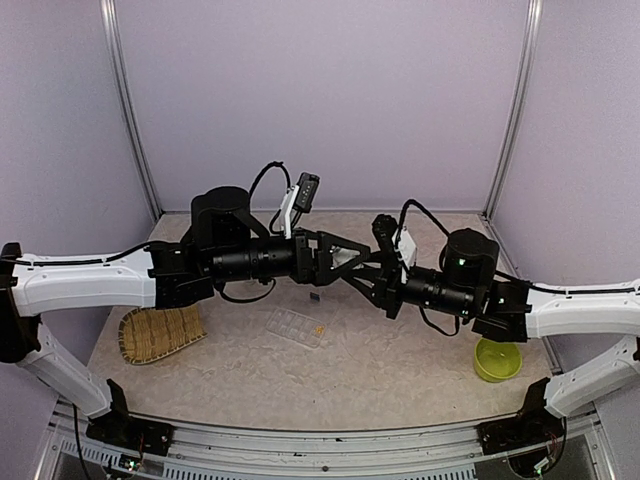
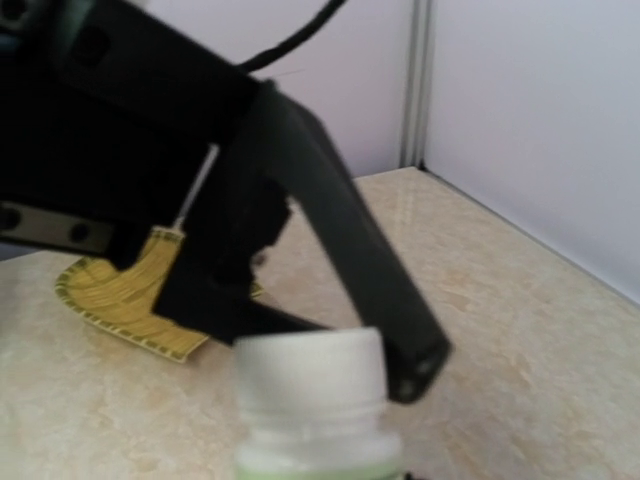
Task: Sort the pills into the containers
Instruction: Screw the lid of the pill bottle onto the pill bottle.
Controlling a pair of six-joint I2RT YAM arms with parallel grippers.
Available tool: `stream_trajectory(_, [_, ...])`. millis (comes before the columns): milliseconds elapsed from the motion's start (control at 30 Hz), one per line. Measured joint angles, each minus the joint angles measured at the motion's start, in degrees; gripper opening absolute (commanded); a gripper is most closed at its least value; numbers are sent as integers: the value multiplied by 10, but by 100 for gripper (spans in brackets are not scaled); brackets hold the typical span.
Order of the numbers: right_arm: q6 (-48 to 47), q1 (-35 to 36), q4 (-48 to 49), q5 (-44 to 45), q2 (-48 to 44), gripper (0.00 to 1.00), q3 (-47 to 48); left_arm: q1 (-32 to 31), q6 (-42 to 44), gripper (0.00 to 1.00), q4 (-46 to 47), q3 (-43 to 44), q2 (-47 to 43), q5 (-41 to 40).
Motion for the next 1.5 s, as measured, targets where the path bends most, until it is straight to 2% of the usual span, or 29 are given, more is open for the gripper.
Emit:
stream_trajectory(133, [-1, 0, 0, -7, 1, 1, 2, -1, 0, 99, 0, 0, 0, -2])
stream_trajectory(433, [-19, 0, -23, 31, -33, 1, -5, 6, -27, 89, -19, -4, -12, -34])
stream_trajectory(633, [-30, 0, -39, 50, -37, 1, -5, 15, -52, 73, -64, -3, -9, -50])
stream_trajectory(867, [-40, 0, -49, 60, -37, 1, -5, 25, -64, 71, -77, 3, 1, -49])
stream_trajectory(1133, [-47, 0, -55, 60, -37, 1, -5, 29, -74, 56, -76, 21, 23, -27])
stream_trajectory(1200, [-49, 0, -57, 60, -37, 1, -5, 30, -76, 49, -76, 24, 29, -23])
stream_trajectory(1300, [-50, 0, -61, 60, -36, 1, -5, 32, -78, 43, -76, 24, 33, -14])
stream_trajectory(1500, [-51, 0, -67, 59, -31, 1, -5, 34, -78, 39, -76, 24, 33, -7])
